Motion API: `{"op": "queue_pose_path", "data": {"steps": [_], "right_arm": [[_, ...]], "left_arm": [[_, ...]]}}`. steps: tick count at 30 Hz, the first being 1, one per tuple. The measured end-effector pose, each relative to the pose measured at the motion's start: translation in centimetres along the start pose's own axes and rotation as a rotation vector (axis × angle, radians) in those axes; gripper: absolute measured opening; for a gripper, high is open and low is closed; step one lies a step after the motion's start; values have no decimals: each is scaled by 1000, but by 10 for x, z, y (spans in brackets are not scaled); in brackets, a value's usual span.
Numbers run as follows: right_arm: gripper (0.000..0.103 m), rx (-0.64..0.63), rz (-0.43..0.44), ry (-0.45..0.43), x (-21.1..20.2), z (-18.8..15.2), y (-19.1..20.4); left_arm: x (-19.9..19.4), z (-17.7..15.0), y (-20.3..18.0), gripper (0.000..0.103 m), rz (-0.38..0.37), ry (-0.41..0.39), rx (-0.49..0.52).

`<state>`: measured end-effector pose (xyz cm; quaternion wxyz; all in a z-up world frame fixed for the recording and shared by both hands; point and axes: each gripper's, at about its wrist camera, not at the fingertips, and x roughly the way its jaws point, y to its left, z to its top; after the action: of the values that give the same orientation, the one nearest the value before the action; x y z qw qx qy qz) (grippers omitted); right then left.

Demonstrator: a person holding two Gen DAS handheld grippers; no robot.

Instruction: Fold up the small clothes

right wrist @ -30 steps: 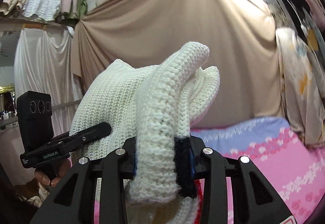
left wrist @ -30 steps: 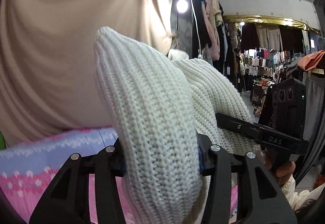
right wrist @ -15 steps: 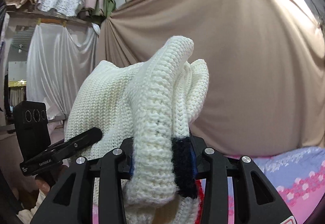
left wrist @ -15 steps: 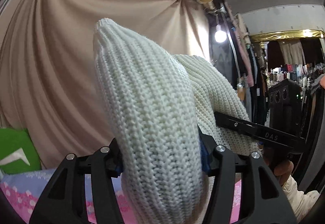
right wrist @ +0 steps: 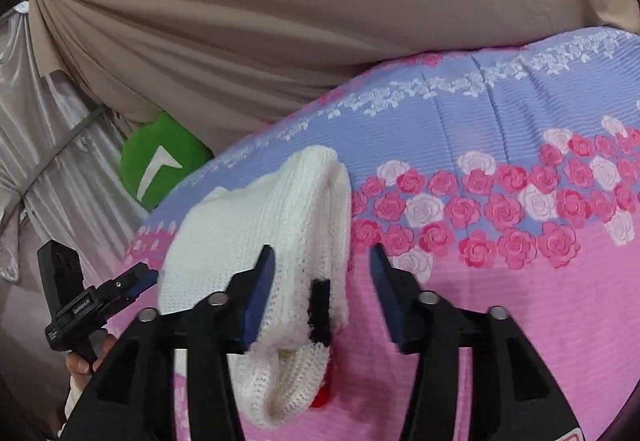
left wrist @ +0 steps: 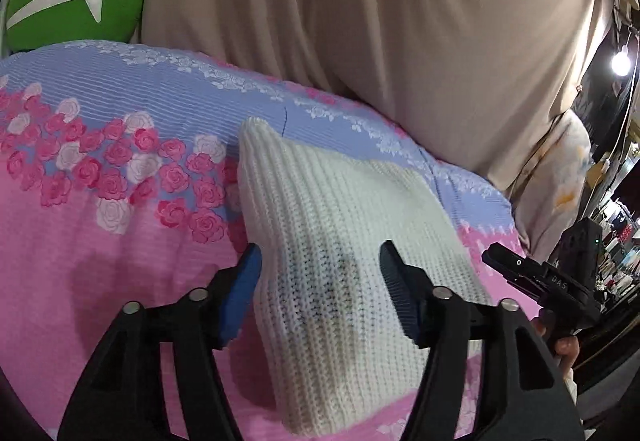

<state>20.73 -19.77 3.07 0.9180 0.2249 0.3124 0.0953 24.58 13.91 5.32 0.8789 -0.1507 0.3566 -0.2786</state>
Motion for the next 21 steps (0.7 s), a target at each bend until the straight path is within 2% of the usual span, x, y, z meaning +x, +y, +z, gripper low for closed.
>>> {"op": "queue_pose_path", "data": {"steps": [1, 3, 4, 7, 8, 9, 11, 12, 13, 15, 18, 19, 21], "right_arm": [[67, 1, 31, 8, 0, 4, 2], [69, -11, 77, 69, 20, 9, 7], [74, -26, 82, 110, 35, 8, 11], [74, -71, 34, 234, 79, -2, 21], [74, -74, 25, 271, 93, -6, 22], [71, -73, 23, 283, 101, -9, 23], [56, -74, 40, 263, 102, -8, 28], [44, -85, 36, 245, 98, -5, 32], [38, -102, 37, 221, 90, -2, 38], [35, -127, 49, 167, 72, 4, 49], [35, -159, 39, 102, 54, 6, 60], [35, -171, 16, 102, 56, 4, 60], [38, -180, -54, 184, 82, -4, 48]], "left_arm": [[-4, 2, -2, 83, -5, -8, 3], [7, 7, -1, 89, -27, 30, -4], [14, 10, 2, 89, -40, 64, -9], [50, 0, 15, 88, -24, 152, -53], [59, -4, 20, 88, -47, 174, -78], [69, -6, 25, 84, -65, 187, -94], [75, -6, 24, 73, -70, 179, -87], [73, -4, 22, 63, -81, 167, -82], [71, -2, 19, 54, -91, 151, -82], [58, 5, 9, 49, -111, 103, -53], [45, 10, -5, 49, -120, 39, 4], [47, 9, -5, 49, -109, 45, 8], [61, -2, 0, 50, -28, 104, 20]]}}
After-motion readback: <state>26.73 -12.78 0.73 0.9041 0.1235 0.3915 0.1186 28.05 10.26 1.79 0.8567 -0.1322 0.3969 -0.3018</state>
